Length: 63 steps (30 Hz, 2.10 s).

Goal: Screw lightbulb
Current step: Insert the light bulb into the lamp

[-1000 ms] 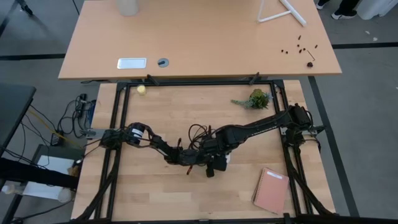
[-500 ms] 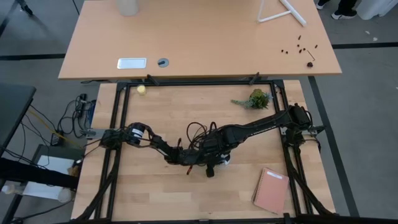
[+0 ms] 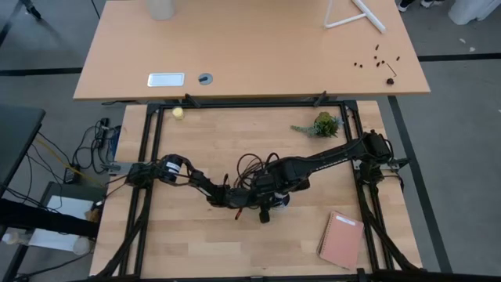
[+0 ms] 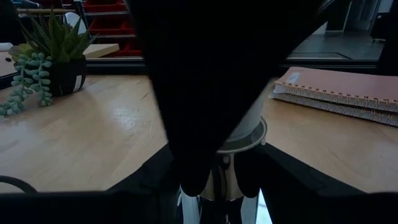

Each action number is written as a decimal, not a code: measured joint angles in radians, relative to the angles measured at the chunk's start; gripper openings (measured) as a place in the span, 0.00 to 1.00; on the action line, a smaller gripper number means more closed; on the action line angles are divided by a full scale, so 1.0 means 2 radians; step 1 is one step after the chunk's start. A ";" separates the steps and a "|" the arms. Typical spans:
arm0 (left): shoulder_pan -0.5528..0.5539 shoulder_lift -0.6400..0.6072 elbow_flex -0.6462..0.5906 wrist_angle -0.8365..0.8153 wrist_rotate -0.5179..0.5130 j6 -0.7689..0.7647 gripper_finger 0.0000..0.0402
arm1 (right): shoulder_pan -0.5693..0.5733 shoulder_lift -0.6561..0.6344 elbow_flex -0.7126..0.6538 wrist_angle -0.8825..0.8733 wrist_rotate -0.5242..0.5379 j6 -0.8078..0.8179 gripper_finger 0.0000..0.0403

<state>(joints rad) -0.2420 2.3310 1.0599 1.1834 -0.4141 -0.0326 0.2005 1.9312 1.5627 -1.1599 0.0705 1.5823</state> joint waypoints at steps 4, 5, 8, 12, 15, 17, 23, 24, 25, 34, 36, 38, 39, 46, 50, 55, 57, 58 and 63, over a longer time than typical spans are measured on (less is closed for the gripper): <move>0.000 0.000 0.000 0.000 0.000 0.000 0.46 | -0.003 0.000 0.000 -0.005 -0.006 0.028 0.66; 0.000 0.000 0.000 0.000 0.000 0.000 0.46 | -0.003 0.000 0.000 -0.005 -0.008 0.027 0.66; 0.000 0.000 0.000 0.000 0.000 0.000 0.46 | -0.003 0.000 0.000 -0.005 -0.010 0.021 0.66; 0.000 0.000 0.000 0.000 0.000 0.000 0.46 | -0.003 0.000 0.000 -0.005 -0.009 0.009 0.66; 0.000 0.000 0.000 0.000 0.000 0.000 0.46 | -0.003 0.000 0.000 -0.007 0.001 -0.002 0.68; 0.000 0.000 0.000 0.000 0.001 -0.001 0.46 | -0.001 0.000 0.000 -0.008 0.007 -0.018 0.71; 0.000 0.000 0.000 0.000 0.000 0.001 0.46 | 0.006 0.000 0.002 0.007 0.029 -0.063 0.84; 0.000 0.000 0.000 0.000 0.000 0.001 0.46 | 0.007 0.000 0.003 0.007 0.032 -0.071 0.86; 0.000 0.000 0.000 0.000 0.000 0.001 0.46 | 0.007 0.000 0.005 0.006 0.032 -0.075 0.88; 0.000 0.000 0.000 0.000 0.001 0.003 0.46 | 0.005 0.003 0.039 -0.042 0.032 -0.123 0.99; 0.000 0.000 0.000 0.000 0.001 0.003 0.46 | 0.004 0.003 0.044 -0.044 0.026 -0.136 0.98; 0.000 0.000 0.000 -0.001 0.001 0.002 0.46 | 0.003 0.003 0.047 -0.044 0.016 -0.152 0.98; 0.000 0.000 0.000 -0.001 0.001 0.002 0.46 | 0.003 0.003 0.049 -0.046 0.011 -0.163 0.98; 0.000 -0.001 0.000 -0.003 0.002 0.002 0.46 | 0.003 0.002 0.051 -0.046 -0.015 -0.292 0.97; 0.000 -0.001 0.000 -0.003 0.002 0.002 0.46 | 0.003 0.002 0.051 -0.046 -0.021 -0.399 0.97; 0.000 -0.001 0.000 -0.003 0.002 0.001 0.46 | 0.004 0.001 0.051 -0.046 -0.022 -0.597 0.97; 0.000 -0.001 0.000 -0.003 0.002 0.001 0.46 | 0.005 0.001 0.051 -0.046 -0.023 -0.677 0.97; 0.000 -0.001 0.000 -0.003 0.002 0.001 0.46 | 0.005 0.001 0.052 -0.046 -0.023 -0.717 0.97; 0.000 -0.001 0.000 -0.003 0.002 0.001 0.46 | 0.007 0.000 0.052 -0.046 -0.023 -0.890 0.97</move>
<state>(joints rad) -0.2421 2.3299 1.0603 1.1767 -0.4110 -0.0299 0.2138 1.9316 1.6661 -1.2514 0.0250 -0.1972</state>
